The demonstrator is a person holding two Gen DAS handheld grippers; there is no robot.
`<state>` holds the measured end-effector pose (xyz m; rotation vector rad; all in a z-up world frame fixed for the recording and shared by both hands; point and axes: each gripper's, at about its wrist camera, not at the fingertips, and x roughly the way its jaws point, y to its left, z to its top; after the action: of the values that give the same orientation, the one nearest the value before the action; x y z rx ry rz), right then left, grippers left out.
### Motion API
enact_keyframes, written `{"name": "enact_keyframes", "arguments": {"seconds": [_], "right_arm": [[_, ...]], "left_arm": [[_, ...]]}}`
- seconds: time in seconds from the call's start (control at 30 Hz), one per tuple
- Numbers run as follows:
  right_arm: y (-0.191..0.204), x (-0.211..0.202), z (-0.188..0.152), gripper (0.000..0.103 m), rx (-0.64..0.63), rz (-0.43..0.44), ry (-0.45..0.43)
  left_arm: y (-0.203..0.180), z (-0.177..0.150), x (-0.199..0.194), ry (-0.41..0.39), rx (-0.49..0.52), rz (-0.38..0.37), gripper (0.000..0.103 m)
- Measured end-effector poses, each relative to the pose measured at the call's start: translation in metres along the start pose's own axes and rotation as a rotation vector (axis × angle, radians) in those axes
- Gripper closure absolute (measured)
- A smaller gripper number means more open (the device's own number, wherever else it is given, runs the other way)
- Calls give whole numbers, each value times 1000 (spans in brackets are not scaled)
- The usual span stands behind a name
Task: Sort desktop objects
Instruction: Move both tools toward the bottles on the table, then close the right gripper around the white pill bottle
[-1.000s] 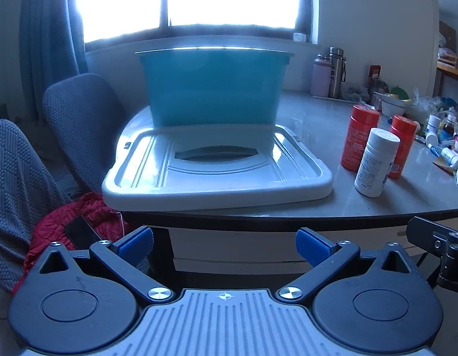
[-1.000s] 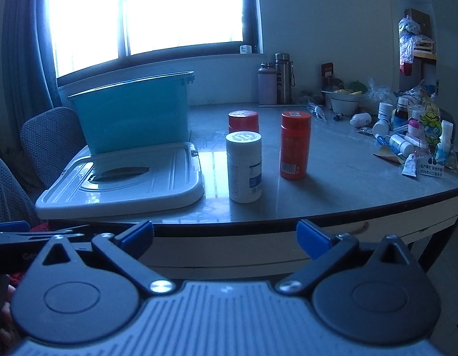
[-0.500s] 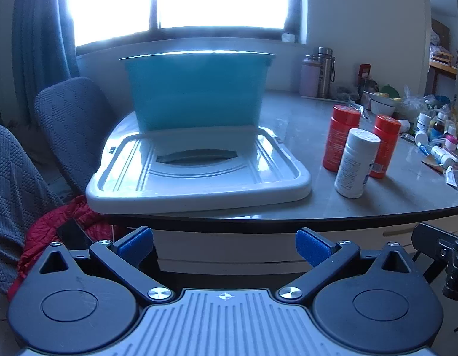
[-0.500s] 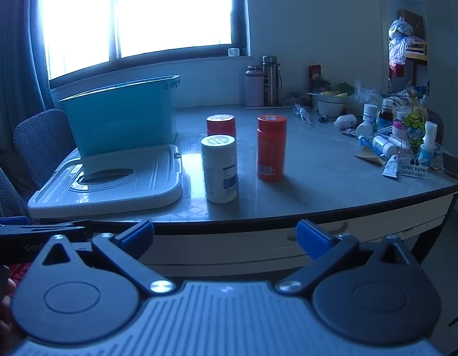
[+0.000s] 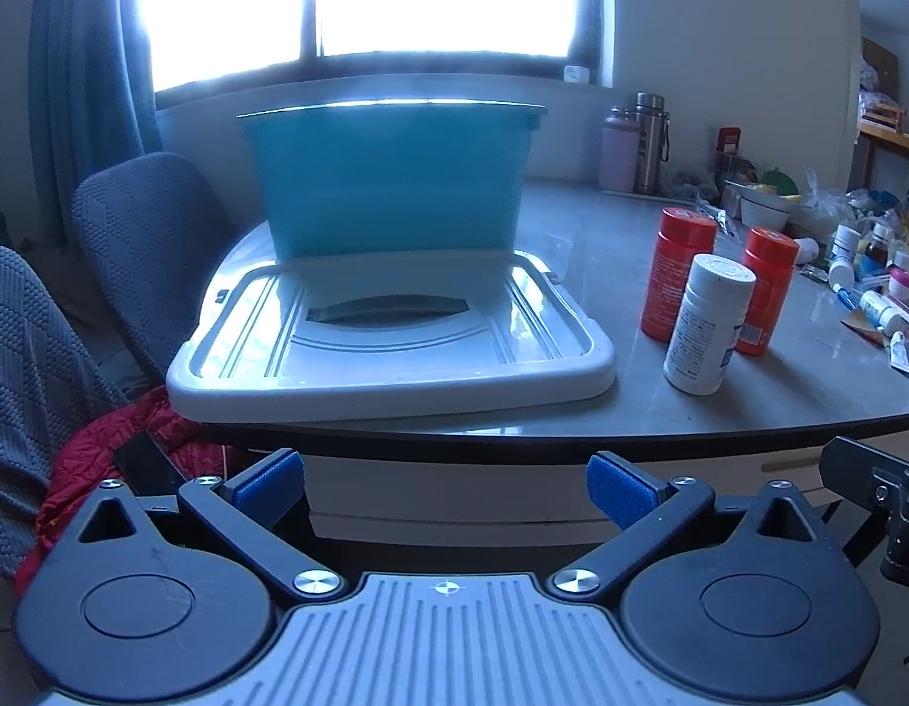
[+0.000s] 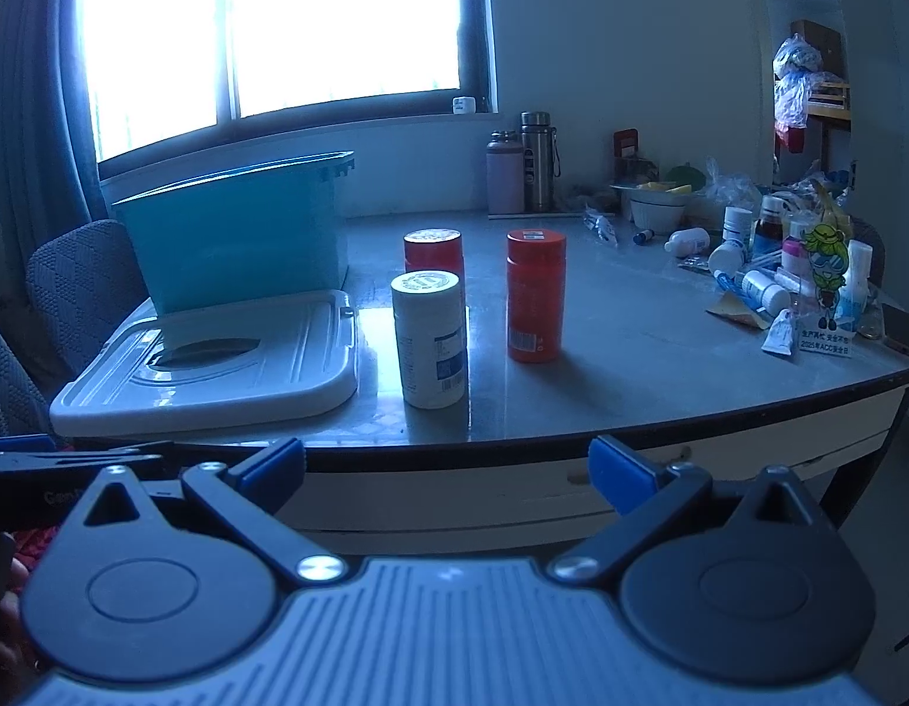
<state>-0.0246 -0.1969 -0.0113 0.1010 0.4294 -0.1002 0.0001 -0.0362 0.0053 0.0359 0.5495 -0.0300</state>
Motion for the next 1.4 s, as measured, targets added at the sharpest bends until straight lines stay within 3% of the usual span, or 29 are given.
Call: {"name": "enact_keyframes", "arguments": {"seconds": [0.5,1.4], "right_arm": [[8,39,7,0,7,9,-12],[19,130,26,0,1,-35,7]], "left_arm": [[11,13,25,-9,-11,23,0],[32,49,93,14,-22,-10,0]]}}
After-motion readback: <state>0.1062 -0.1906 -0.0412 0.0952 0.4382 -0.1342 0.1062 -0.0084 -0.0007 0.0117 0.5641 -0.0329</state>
